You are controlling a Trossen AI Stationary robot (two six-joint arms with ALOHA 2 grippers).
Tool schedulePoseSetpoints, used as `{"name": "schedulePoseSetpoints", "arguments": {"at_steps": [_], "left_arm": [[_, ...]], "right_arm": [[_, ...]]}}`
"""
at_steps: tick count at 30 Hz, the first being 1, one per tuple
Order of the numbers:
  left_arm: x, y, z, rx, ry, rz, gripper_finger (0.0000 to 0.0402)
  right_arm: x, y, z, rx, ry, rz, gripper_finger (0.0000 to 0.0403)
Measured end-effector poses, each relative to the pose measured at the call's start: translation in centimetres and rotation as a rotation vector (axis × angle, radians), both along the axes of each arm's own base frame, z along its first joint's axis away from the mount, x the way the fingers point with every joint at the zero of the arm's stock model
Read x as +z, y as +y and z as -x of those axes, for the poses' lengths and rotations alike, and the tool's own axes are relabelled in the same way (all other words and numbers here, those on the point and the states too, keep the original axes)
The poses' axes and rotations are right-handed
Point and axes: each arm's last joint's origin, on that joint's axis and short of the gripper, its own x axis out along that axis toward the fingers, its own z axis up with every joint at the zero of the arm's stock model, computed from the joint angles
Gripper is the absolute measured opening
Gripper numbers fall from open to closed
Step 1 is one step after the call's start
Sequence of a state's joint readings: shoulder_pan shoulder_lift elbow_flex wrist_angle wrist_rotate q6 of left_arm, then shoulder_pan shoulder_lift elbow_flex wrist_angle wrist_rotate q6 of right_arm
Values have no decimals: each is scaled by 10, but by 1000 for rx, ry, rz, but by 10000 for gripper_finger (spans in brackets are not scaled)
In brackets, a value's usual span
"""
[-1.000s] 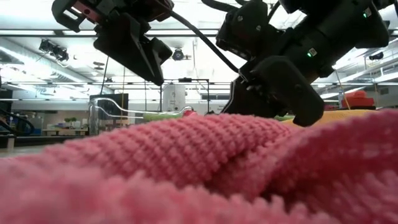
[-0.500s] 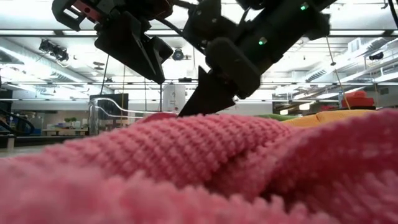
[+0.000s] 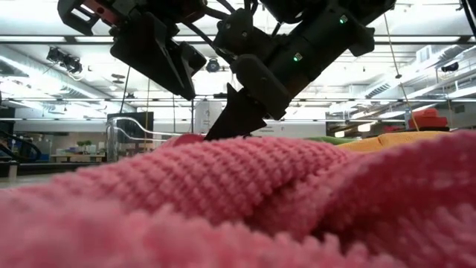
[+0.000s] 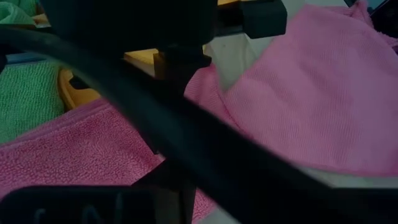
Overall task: Fold microfiber towels
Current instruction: Fold the left pink microfiber towel
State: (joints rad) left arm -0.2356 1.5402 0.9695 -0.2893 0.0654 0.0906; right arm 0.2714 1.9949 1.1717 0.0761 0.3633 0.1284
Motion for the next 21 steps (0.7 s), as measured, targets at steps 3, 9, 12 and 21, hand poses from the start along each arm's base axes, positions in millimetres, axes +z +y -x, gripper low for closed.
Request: {"name": "schedulePoseSetpoints", "arguments": {"at_steps": [3, 9, 12, 21], "left_arm": [[0, 0, 0, 0, 0, 0, 107], [-3, -4, -3, 17, -1, 19, 108], [-14, -9, -7, 110, 10, 0, 117], [-30, -31, -6, 321, -3, -94, 184]], "right_arm": [[0, 0, 0, -1, -1, -1, 40], [0, 0, 0, -12, -3, -14, 40], [0, 0, 0, -25, -8, -29, 40], [0, 3, 1, -6, 3, -54, 40]]}}
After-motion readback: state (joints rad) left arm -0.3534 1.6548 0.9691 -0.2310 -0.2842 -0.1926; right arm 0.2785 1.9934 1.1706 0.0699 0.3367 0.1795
